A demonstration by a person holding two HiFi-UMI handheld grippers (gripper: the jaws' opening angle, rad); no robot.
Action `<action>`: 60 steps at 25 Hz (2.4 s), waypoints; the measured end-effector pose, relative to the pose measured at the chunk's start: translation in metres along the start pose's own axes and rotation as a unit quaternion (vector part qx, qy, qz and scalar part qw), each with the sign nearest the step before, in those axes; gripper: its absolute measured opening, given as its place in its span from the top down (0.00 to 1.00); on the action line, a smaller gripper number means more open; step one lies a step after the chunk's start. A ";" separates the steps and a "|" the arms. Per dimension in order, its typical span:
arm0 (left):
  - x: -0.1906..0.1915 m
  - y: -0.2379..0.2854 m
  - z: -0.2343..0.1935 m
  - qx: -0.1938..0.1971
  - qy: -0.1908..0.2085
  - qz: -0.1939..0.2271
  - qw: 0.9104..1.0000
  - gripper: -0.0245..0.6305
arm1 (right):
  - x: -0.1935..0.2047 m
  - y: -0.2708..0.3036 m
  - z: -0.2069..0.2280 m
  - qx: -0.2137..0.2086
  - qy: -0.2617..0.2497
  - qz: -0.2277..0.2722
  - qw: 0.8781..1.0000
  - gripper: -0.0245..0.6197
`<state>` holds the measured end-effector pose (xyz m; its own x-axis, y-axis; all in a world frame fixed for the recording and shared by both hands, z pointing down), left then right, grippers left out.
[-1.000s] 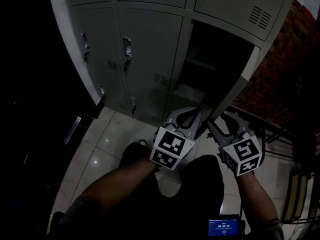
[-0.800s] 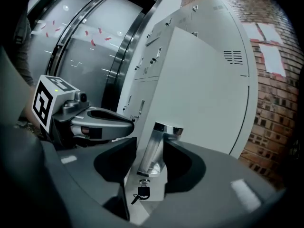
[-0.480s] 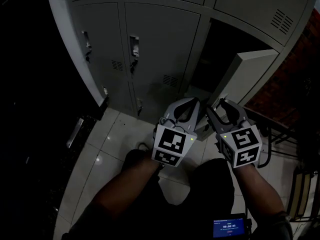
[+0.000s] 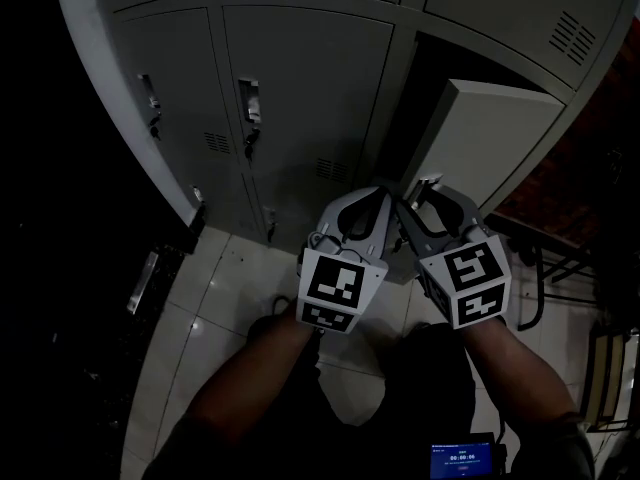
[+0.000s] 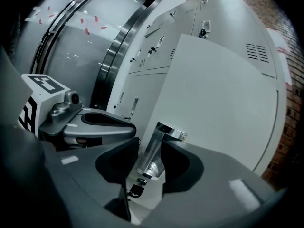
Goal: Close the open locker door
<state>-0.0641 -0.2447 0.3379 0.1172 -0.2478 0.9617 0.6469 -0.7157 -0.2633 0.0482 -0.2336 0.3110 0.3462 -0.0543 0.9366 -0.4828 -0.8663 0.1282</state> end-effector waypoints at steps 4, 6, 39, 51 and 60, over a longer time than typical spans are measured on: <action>0.001 0.008 -0.013 -0.010 0.002 0.004 1.000 0.96 | 0.002 0.015 0.006 0.001 -0.001 0.004 1.000 0.73; 0.000 0.013 -0.019 -0.013 0.002 0.007 1.000 0.96 | 0.003 0.023 0.008 0.001 -0.003 0.004 1.000 0.74; 0.007 0.045 -0.062 -0.032 -0.002 0.013 0.999 0.96 | 0.016 0.105 0.064 0.060 0.033 -0.010 0.998 0.90; 0.007 0.041 -0.063 -0.032 -0.001 0.008 0.999 0.96 | 0.016 0.107 0.058 0.064 0.033 -0.013 0.997 0.86; 0.006 0.037 -0.066 -0.035 -0.005 0.004 0.999 0.96 | 0.014 0.105 0.055 0.058 0.038 -0.010 0.998 0.82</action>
<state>-0.0894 -0.3161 0.3293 0.1295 -0.2475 0.9602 0.5922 -0.7574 -0.2751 0.0464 -0.3526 0.3201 0.2917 -0.0021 0.9565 -0.3776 -0.9190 0.1131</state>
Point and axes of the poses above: the fingertips, and each gripper's own axes: y forward along the fingers, z to its right, x out of its underside, the point moved 8 cm from there along -y, backward along the fingers, and after that the axes turned 10 degrees about z, right-handed, at the moved point
